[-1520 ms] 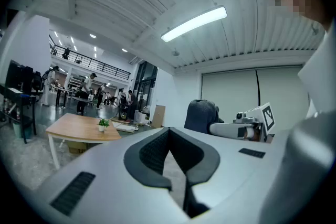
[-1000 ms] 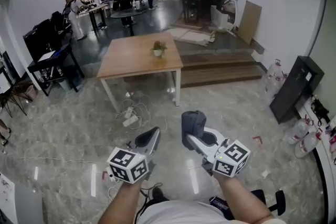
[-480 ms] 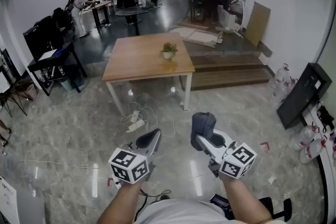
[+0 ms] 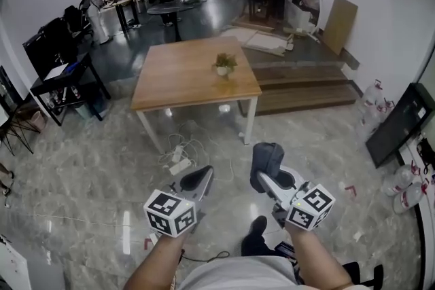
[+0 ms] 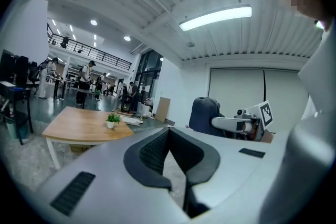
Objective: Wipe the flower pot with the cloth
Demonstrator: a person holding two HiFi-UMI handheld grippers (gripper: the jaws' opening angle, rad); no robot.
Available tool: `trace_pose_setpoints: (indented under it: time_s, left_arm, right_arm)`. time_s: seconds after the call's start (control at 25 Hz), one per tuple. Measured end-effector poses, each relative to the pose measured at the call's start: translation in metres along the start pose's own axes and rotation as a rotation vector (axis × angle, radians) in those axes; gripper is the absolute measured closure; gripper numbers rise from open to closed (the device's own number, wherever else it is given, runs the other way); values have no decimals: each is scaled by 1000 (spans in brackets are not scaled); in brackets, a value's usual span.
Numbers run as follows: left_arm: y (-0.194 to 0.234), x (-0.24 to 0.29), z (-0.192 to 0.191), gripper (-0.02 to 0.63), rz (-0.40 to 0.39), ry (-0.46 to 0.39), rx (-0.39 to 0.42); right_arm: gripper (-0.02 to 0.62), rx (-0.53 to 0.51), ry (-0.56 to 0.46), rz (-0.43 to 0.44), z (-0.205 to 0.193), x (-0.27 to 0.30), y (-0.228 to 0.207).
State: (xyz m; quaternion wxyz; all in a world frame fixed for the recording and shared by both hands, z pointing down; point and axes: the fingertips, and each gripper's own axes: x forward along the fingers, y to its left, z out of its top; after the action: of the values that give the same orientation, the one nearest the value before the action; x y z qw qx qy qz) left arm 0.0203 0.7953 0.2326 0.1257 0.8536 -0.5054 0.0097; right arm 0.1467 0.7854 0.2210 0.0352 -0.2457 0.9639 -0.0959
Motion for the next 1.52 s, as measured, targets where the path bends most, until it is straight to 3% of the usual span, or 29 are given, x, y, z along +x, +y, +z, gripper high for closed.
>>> trace_pose_setpoints:
  time_s: [0.32, 0.72, 1.16, 1.52]
  left_arm:
    - [106, 156, 11, 600, 50, 31, -15]
    - [220, 373, 61, 600, 137, 39, -69]
    - [328, 515, 82, 600, 177, 71, -86]
    - [493, 659, 45, 598, 169, 209, -133]
  right_arm:
    - [531, 26, 7, 38, 1, 108, -170]
    - [531, 41, 57, 107, 43, 225, -400]
    - [531, 61, 68, 102, 52, 296, -533]
    - [531, 87, 106, -12, 41, 406, -660]
